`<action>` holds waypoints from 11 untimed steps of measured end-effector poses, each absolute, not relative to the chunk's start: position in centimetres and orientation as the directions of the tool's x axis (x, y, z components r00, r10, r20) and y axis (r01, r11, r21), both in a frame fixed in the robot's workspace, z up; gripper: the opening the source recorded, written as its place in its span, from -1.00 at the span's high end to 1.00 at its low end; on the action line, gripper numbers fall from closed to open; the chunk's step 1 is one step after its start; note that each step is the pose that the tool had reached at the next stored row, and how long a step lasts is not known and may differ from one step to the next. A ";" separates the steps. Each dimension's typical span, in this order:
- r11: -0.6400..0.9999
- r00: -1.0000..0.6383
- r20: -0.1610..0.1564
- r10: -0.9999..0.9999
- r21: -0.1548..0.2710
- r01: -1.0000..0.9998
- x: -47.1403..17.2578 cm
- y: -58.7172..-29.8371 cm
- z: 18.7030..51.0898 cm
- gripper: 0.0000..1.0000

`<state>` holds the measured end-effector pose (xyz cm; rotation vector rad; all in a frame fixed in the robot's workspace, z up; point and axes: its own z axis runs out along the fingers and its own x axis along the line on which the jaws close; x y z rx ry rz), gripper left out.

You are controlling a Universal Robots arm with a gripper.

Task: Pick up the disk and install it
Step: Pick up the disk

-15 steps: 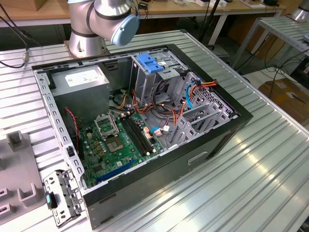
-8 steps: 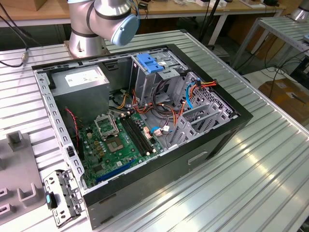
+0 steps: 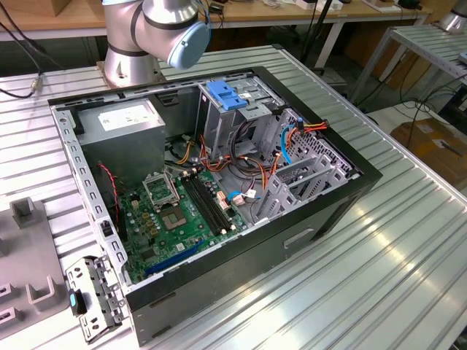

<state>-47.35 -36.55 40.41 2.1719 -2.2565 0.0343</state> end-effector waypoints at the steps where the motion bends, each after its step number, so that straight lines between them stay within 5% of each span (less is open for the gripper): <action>1: 0.038 -0.038 0.022 -0.999 -0.009 -0.999 -47.3 -36.5 40.7 0.25; 11: 0.038 -0.038 0.022 -0.999 -0.009 -0.999 -47.3 -36.5 43.7 0.25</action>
